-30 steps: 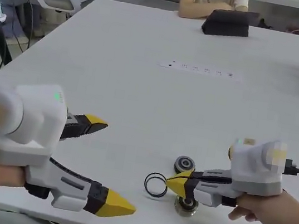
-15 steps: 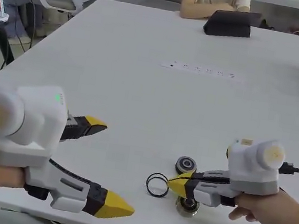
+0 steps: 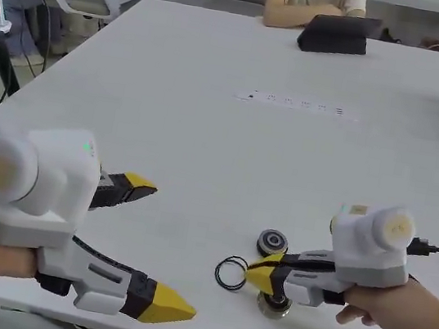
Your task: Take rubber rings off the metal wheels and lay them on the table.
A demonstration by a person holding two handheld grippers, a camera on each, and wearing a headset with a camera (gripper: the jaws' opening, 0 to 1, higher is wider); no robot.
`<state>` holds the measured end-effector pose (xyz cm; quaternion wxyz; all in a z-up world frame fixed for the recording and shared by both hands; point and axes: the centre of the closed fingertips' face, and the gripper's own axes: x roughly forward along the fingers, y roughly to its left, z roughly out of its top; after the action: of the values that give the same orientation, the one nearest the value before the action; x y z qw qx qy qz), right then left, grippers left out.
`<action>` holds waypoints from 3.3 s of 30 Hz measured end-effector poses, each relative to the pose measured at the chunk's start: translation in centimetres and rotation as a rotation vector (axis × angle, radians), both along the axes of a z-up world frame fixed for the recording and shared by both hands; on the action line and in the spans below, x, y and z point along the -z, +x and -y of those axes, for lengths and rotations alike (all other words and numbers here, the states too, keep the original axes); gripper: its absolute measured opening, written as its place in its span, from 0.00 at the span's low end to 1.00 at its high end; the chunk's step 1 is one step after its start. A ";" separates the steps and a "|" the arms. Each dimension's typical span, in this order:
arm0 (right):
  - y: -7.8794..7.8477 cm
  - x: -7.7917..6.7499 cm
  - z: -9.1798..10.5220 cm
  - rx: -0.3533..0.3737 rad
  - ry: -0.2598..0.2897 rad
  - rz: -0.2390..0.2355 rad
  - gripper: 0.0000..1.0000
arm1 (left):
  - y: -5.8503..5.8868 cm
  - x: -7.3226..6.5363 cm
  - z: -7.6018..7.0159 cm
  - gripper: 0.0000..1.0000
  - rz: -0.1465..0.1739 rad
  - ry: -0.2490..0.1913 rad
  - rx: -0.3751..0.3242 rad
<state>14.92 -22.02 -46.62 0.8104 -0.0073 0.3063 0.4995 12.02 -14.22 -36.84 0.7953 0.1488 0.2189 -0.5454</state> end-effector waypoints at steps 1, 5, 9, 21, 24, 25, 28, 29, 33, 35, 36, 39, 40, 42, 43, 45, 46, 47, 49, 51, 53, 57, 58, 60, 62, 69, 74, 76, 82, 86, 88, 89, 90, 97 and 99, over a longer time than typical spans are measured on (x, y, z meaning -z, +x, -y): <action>0.0 0.0 0.0 0.000 0.000 0.001 0.07 | 0.0 0.0 0.0 0.94 0.000 0.001 0.000; 0.0 0.0 0.1 -0.002 -0.011 0.012 0.10 | 0.1 0.1 0.0 0.94 -0.002 0.008 0.005; 0.1 -0.2 0.3 0.005 -0.009 0.023 0.14 | 0.1 0.3 0.1 0.93 -0.005 0.015 0.011; 0.4 -2.1 1.6 0.057 0.045 0.062 0.18 | 0.4 0.5 1.2 0.92 -0.004 0.029 0.039; 0.6 -2.5 2.1 0.076 0.058 0.067 0.18 | 0.6 0.6 1.3 0.92 -0.005 0.033 0.043; 0.7 -2.6 2.3 0.082 0.059 0.072 0.19 | 0.7 0.6 1.4 0.91 -0.006 0.031 0.044; 1.0 -3.0 2.9 0.104 0.067 0.082 0.19 | 0.9 0.5 1.7 0.91 -0.004 0.031 0.050; 1.1 -3.1 3.1 0.109 0.070 0.083 0.19 | 1.0 0.5 1.7 0.91 -0.002 0.032 0.052; 1.4 -3.3 3.8 0.135 0.071 0.093 0.20 | 1.5 0.6 2.1 0.89 0.000 0.033 0.056; 1.6 -3.3 4.1 0.143 0.068 0.096 0.21 | 1.6 0.6 2.4 0.86 -0.003 0.030 0.059; 1.6 -3.3 4.2 0.146 0.067 0.098 0.21 | 1.7 0.6 2.5 0.86 -0.003 0.030 0.061; 1.7 -3.2 4.5 0.155 0.064 0.101 0.22 | 2.0 0.7 2.9 0.84 0.003 0.033 0.068; 1.7 -3.2 4.5 0.156 0.064 0.102 0.22 | 2.0 0.7 2.9 0.84 0.003 0.034 0.069; 1.9 -3.2 4.8 0.164 0.061 0.104 0.23 | 2.3 0.7 3.3 0.83 0.006 0.038 0.076; 1.9 -3.1 4.9 0.165 0.060 0.104 0.23 | 2.5 0.7 3.4 0.82 0.008 0.039 0.079; 1.9 -3.0 5.0 0.168 0.056 0.106 0.23 | 2.8 0.7 3.7 0.80 0.011 0.038 0.081; 1.9 -3.0 5.1 0.169 0.054 0.107 0.23 | 2.9 0.7 3.8 0.79 0.011 0.037 0.083; 2.0 -2.9 5.2 0.173 0.054 0.109 0.23 | 3.1 0.7 4.0 0.78 0.007 0.035 0.084; 2.1 -2.8 5.4 0.179 0.050 0.109 0.23 | 3.3 0.9 4.3 0.76 0.003 0.034 0.084; 2.2 -2.7 5.6 0.185 0.044 0.113 0.24 | 3.5 1.0 4.5 0.74 -0.001 0.035 0.085; 2.3 -2.6 5.8 0.190 0.043 0.113 0.24 | 3.7 1.2 4.7 0.72 -0.004 0.036 0.090; 2.3 -2.3 6.1 0.194 0.034 0.115 0.24 | 4.2 1.8 5.1 0.68 -0.008 0.046 0.093; 2.4 -2.2 6.2 0.195 0.031 0.115 0.24 | 4.3 1.8 5.1 0.67 -0.009 0.046 0.093; 2.4 -2.0 6.4 0.196 0.024 0.118 0.25 | 4.4 2.1 5.4 0.66 -0.015 0.049 0.095; 2.4 -1.9 6.4 0.197 0.022 0.117 0.25 | 4.5 2.3 5.6 0.65 -0.013 0.055 0.103; 2.5 -1.4 6.6 0.196 0.009 0.121 0.25 | 4.9 3.1 6.4 0.60 -0.015 0.071 0.122; 2.5 -0.9 6.6 0.189 -0.006 0.126 0.26 | 5.3 3.6 6.9 0.57 -0.020 0.076 0.126; 2.5 -0.8 6.6 0.189 -0.007 0.127 0.26 | 5.4 3.8 7.0 0.55 -0.022 0.080 0.127; 2.6 -0.5 6.7 0.187 -0.019 0.133 0.26 | 5.7 4.5 7.4 0.49 -0.027 0.086 0.126; 2.8 -0.2 6.7 0.185 -0.021 0.136 0.26 | 5.9 5.0 7.6 0.47 -0.033 0.089 0.128; 2.8 -0.1 6.6 0.184 -0.024 0.137 0.26 | 5.8 5.3 7.7 0.46 -0.030 0.098 0.135; 2.9 0.0 6.6 0.183 -0.026 0.138 0.26 | 5.8 5.4 7.7 0.45 -0.030 0.102 0.138; 2.9 0.0 6.6 0.183 -0.027 0.138 0.26 | 5.9 5.5 7.7 0.45 -0.030 0.103 0.139; 3.2 0.4 6.4 0.186 -0.034 0.144 0.26 | 6.4 6.2 7.9 0.41 -0.034 0.112 0.138; 3.2 0.5 6.3 0.183 -0.038 0.145 0.26 | 6.4 6.3 8.1 0.40 -0.037 0.114 0.142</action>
<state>18.15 -28.36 -47.09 0.8724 -0.0309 0.2555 0.4156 18.45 -22.29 -43.17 0.7409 0.1989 0.2530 -0.5895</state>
